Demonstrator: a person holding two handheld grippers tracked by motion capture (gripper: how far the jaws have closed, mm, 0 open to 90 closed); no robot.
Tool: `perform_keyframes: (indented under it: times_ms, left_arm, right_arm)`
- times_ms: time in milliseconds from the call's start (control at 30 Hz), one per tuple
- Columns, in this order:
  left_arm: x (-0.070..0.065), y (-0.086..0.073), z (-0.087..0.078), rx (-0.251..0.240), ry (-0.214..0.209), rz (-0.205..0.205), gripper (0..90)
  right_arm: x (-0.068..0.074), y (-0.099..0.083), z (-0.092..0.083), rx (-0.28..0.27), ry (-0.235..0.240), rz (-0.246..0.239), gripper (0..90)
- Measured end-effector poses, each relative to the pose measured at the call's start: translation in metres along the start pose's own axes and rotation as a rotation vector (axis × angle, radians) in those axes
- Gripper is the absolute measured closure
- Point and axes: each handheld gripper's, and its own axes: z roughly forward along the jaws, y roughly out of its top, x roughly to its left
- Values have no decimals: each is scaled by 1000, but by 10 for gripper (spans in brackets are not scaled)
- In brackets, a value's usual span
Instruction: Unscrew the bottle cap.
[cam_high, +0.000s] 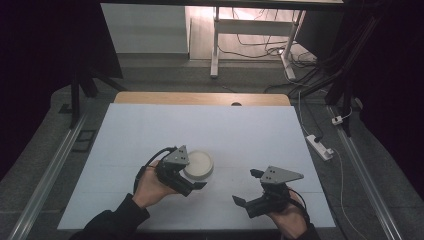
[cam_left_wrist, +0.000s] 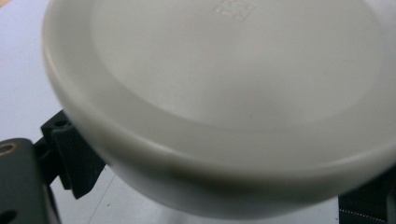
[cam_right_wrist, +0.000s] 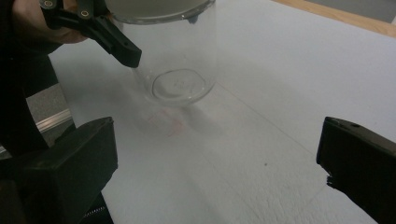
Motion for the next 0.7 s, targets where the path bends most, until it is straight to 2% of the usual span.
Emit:
perform_keyframes:
  times_ms: [300, 467, 600, 700]
  left_arm:
    - [-2, 1, 1, 9, -5, 14, 77]
    - [-2, 1, 1, 9, -5, 13, 77]
    - [-2, 2, 1, 12, -2, 17, 77]
    - [-4, 2, 2, 13, -3, 14, 77]
  right_arm:
    - [4, 20, 12, -22, 38, -31, 0]
    - [6, 30, 18, -17, 39, -52, 0]
    - [7, 37, 24, -6, 58, -36, 0]
    - [10, 43, 30, 0, 40, -47, 0]
